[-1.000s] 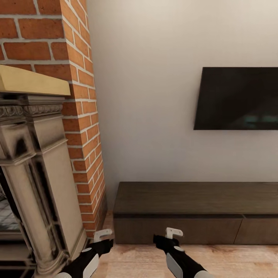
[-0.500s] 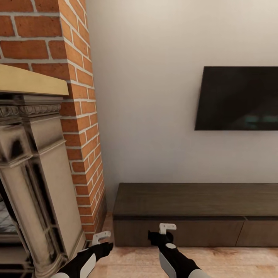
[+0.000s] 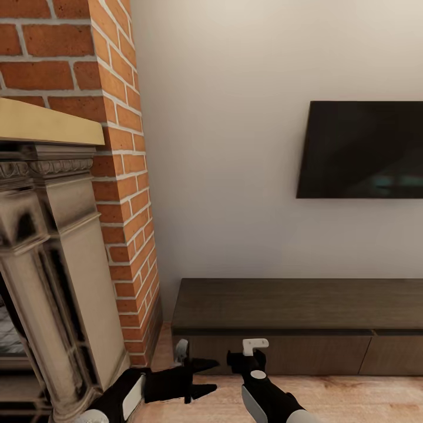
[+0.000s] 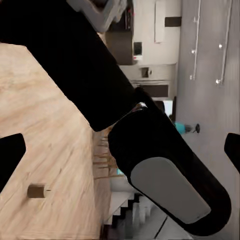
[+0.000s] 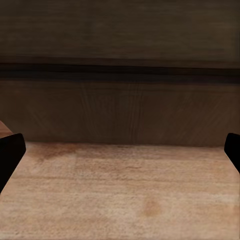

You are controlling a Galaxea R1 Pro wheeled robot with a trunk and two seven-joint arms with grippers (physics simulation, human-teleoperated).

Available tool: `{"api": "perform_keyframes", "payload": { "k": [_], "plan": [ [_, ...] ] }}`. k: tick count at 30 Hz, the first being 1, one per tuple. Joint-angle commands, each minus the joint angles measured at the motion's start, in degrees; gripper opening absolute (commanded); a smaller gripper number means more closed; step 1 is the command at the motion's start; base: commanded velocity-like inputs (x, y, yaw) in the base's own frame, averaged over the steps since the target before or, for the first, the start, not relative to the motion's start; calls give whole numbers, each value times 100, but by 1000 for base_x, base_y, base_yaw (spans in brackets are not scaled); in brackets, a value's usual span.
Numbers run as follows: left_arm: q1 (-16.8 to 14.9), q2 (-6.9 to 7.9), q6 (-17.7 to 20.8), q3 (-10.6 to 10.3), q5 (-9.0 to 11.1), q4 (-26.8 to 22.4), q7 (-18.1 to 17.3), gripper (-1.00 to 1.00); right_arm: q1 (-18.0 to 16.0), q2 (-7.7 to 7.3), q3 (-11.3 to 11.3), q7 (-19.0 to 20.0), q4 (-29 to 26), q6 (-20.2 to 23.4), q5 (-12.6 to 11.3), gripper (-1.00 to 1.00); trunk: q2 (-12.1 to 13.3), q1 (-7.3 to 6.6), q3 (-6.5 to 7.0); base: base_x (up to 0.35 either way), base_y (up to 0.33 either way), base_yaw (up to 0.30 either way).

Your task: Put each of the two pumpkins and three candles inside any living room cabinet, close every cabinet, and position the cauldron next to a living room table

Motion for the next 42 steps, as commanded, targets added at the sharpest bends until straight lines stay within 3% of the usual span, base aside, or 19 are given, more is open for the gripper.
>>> {"api": "perform_keyframes", "payload": {
  "k": [1,3,5,10,15,16,17,18,19,20,23,26,31,33,37,42],
  "plan": [
    [-3,-9,65,11,37,-168,536,100,-7,0,38,-36,8,-26,-63,100,-3,-1,-6,0,0,0],
    [-3,-26,85,23,70,-389,1387,100,-7,0,26,-35,8,-26,-65,100,-3,-1,-6,0,0,0],
    [-4,-46,95,24,91,-506,1925,100,-7,0,14,-35,8,-24,-67,100,-3,-1,-6,0,0,0],
    [-4,-62,99,-2,77,-643,2499,100,-7,0,-6,-34,12,-21,-69,100,-3,-1,-6,0,0,0],
    [-4,-65,101,-3,56,-972,3427,100,-7,0,-15,-34,16,-21,-69,100,-3,-1,-6,0,0,0],
    [-4,-67,101,-4,51,-1057,3800,100,-7,0,-19,-34,17,-21,-69,100,-3,-1,-6,0,0,0],
    [-4,-67,101,-4,54,-1084,3929,100,-7,0,-20,-34,17,-21,-69,100,-3,-1,-6,0,0,0],
    [-4,-68,101,2,61,-1173,4347,100,-7,0,-23,-34,17,-21,-71,100,-3,-1,-6,0,0,0],
    [-4,-68,99,6,65,-1207,4499,100,-7,0,-23,-34,17,-21,-72,100,-3,-1,-6,0,0,0],
    [-4,-84,96,16,82,-1320,4992,100,-7,0,-26,-34,17,-21,-77,100,-3,-1,-6,0,0,0],
    [-4,-216,63,33,100,-1498,5971,100,-7,0,-32,-34,17,-24,-97,100,-3,-1,-6,0,0,0],
    [-4,-324,35,37,106,-1548,6525,100,-7,0,-35,-36,17,-29,-111,100,-3,-1,-6,0,0,0],
    [0,-421,-274,13,107,-1551,6898,100,-7,0,-50,-81,14,-63,-136,100,-3,-1,-6,0,0,0],
    [-2,-428,-323,13,151,-1527,6909,100,-7,0,-53,-84,14,-68,-142,100,-3,-1,-6,0,0,0],
    [-3,-417,-390,1,434,-1514,6918,100,-7,0,-56,-89,16,-127,-154,100,-3,-1,-6,0,0,0],
    [1,-400,-404,-10,521,-1559,6892,100,-7,0,-126,-88,22,-279,-164,100,-3,-1,-6,0,0,0]
  ]
}}
